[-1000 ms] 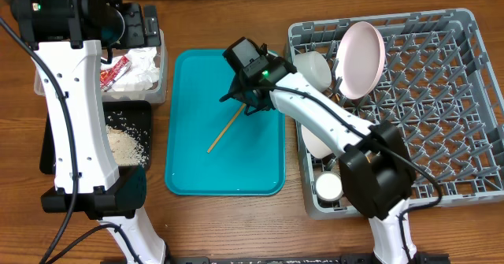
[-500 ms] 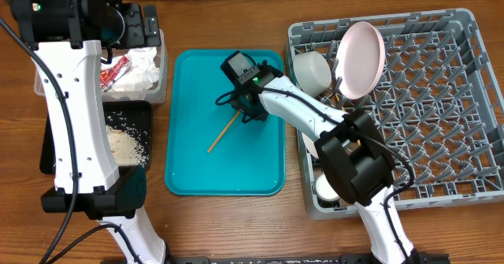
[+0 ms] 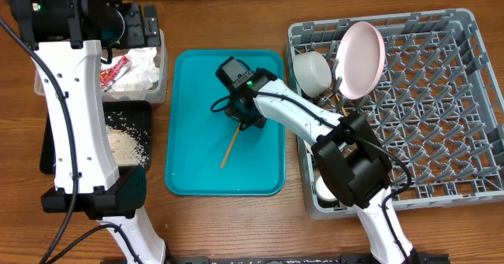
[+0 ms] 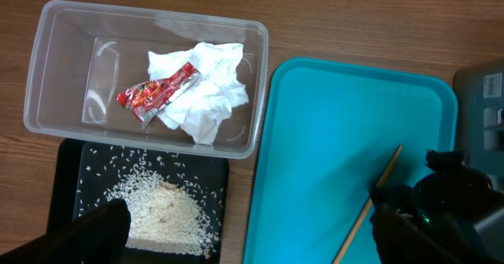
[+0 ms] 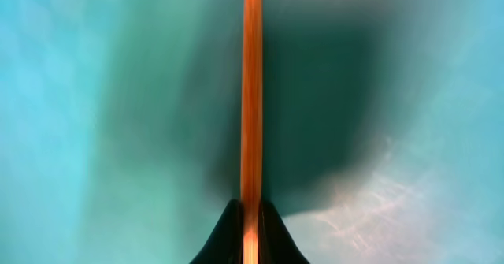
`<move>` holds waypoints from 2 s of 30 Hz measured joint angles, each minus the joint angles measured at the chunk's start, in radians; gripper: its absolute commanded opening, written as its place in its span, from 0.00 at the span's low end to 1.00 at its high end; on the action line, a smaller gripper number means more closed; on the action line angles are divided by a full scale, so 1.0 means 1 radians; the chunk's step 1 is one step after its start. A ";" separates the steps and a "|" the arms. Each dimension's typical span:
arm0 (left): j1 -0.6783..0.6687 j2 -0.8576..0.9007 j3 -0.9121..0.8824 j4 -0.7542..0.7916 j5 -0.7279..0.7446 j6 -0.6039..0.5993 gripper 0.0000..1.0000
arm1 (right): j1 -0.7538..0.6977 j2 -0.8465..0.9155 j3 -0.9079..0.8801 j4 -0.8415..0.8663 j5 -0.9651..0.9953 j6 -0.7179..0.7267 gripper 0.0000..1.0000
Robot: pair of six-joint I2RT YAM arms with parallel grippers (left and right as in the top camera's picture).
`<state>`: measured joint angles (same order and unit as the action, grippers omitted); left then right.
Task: Sort waste into correct bins and load items into the dishwasher
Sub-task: 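Place the second chopstick into the dish rack with the right gripper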
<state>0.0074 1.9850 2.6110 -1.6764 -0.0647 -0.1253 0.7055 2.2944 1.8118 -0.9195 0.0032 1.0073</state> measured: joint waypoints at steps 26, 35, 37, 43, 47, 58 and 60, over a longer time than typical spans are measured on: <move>0.000 0.000 0.000 0.000 0.000 0.000 1.00 | -0.024 -0.470 0.330 -0.745 0.335 -0.469 0.04; 0.000 0.000 0.000 0.000 0.000 0.000 1.00 | -0.130 -0.483 0.229 -0.777 0.380 -0.657 0.04; 0.000 0.000 0.000 0.000 0.000 0.000 1.00 | -0.180 -0.483 0.182 -0.776 0.356 -0.683 0.04; 0.000 0.000 0.000 0.000 0.000 0.000 1.00 | -0.293 -0.483 0.048 -0.769 0.294 -0.751 0.04; 0.000 0.000 0.000 0.000 0.000 0.000 1.00 | -0.313 -0.481 -0.029 -0.764 0.280 -0.777 0.15; 0.000 0.000 0.000 0.000 0.000 0.000 1.00 | -0.412 -0.481 -0.093 -0.725 0.266 -0.818 0.36; 0.000 0.000 0.000 0.000 0.000 0.000 1.00 | -0.416 -0.481 -0.093 -0.720 0.265 -0.821 0.37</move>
<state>0.0074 1.9850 2.6110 -1.6764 -0.0647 -0.1253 0.2893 1.8130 1.7184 -1.6398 0.2684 0.1864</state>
